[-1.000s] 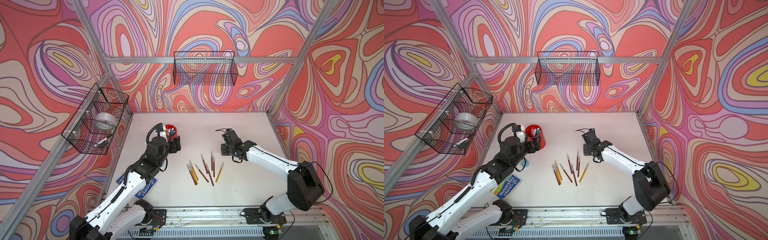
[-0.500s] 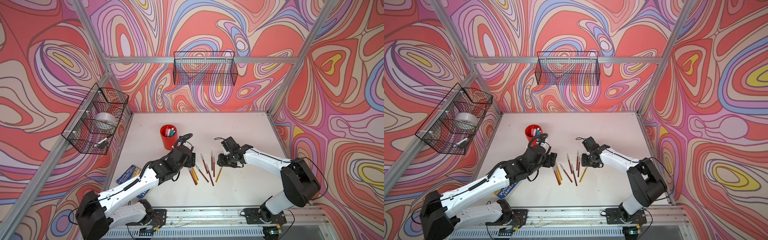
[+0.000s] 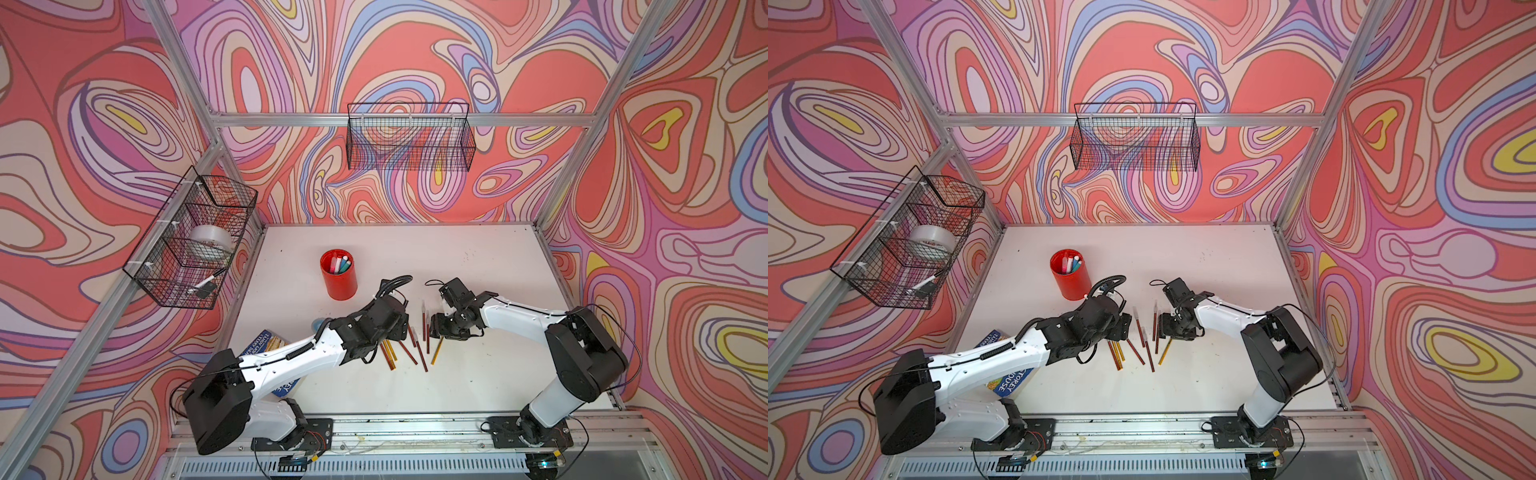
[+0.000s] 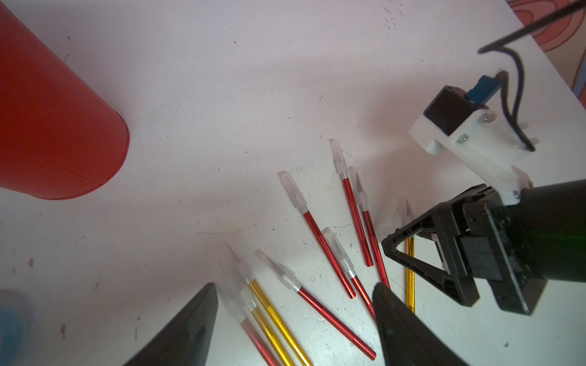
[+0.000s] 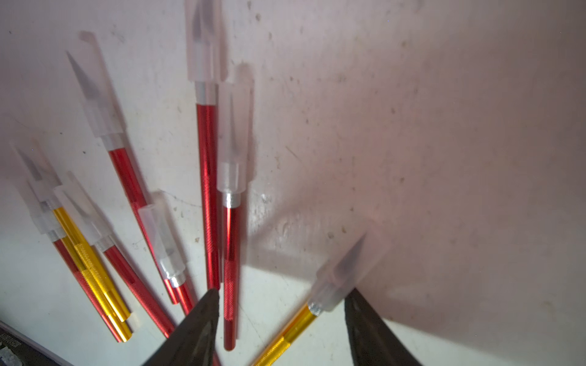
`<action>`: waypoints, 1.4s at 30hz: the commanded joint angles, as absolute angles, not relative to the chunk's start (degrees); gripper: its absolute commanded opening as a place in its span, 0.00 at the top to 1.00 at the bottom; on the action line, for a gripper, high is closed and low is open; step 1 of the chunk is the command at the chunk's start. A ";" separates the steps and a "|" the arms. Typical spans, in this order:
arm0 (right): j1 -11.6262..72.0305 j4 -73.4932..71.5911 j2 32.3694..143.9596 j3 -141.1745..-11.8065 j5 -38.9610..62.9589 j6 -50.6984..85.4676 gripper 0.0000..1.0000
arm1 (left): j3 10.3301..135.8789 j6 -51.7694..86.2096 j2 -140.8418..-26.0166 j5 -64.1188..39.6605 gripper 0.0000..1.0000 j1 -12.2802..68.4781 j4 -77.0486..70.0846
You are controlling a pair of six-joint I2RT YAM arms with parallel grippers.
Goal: Remove protective caps from carving knives
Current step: Pick up the carving knife from the center of the board.
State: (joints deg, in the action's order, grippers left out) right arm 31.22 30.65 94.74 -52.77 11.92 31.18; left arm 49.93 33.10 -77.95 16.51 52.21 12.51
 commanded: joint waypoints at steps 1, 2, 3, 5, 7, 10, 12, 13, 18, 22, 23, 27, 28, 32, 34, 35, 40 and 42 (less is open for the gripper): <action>31.47 31.01 97.28 -52.81 12.05 31.21 0.37 | 52.46 33.77 -78.75 16.78 0.21 52.56 10.31; 31.47 31.09 97.63 -53.20 11.96 31.13 0.38 | 52.47 33.84 -78.84 16.92 0.21 52.56 10.08; 31.46 31.22 97.95 -53.46 11.89 31.08 0.38 | 52.43 33.68 -78.92 16.89 0.21 52.56 9.73; 31.51 31.62 98.59 -54.21 11.97 31.17 0.39 | 52.38 33.45 -79.01 17.11 0.21 52.56 9.27; 31.38 31.96 99.11 -54.91 12.14 31.05 0.39 | 52.56 33.46 -79.01 17.74 0.21 52.56 9.90; 31.38 33.41 100.08 -56.72 11.29 30.43 0.39 | 52.14 33.64 -78.51 18.86 0.20 52.56 10.28; 31.33 34.15 100.23 -57.45 10.51 30.40 0.39 | 52.03 33.11 -78.18 19.15 0.20 52.56 10.37; 31.25 34.15 100.26 -57.73 10.45 30.34 0.39 | 52.16 32.78 -78.14 19.23 0.20 52.57 10.69; 31.12 34.72 100.94 -58.80 9.75 30.23 0.39 | 52.73 31.53 -78.05 20.87 0.20 52.56 12.31; 31.11 34.62 101.16 -58.56 9.98 30.67 0.41 | 52.36 31.88 -77.71 21.99 0.20 52.56 13.14; 31.11 34.71 101.16 -58.49 10.00 30.63 0.43 | 51.99 31.90 -77.61 21.97 0.20 52.56 12.86; 31.11 35.02 101.16 -57.83 8.98 30.71 0.45 | 51.55 32.17 -77.70 22.27 0.21 52.56 13.25; 31.12 35.43 101.08 -57.83 8.64 30.42 0.45 | 51.35 32.47 -77.70 22.45 0.21 52.56 13.36; 31.11 36.30 100.59 -57.74 6.38 30.15 0.49 | 50.89 32.61 -77.68 22.32 0.21 52.56 12.83; 31.15 36.85 101.01 -58.16 5.10 29.85 0.54 | 50.55 33.16 -77.70 22.83 0.21 52.57 12.93; 31.11 37.14 101.21 -58.50 4.43 29.71 0.57 | 50.17 33.37 -77.69 23.02 0.21 52.56 12.56; 31.14 35.87 103.24 -58.44 1.74 30.96 0.68 | 49.32 34.25 -77.62 23.30 0.21 52.56 12.54; 31.11 35.73 103.82 -58.92 0.75 31.20 0.72 | 48.84 34.40 -77.39 23.65 0.21 52.56 12.27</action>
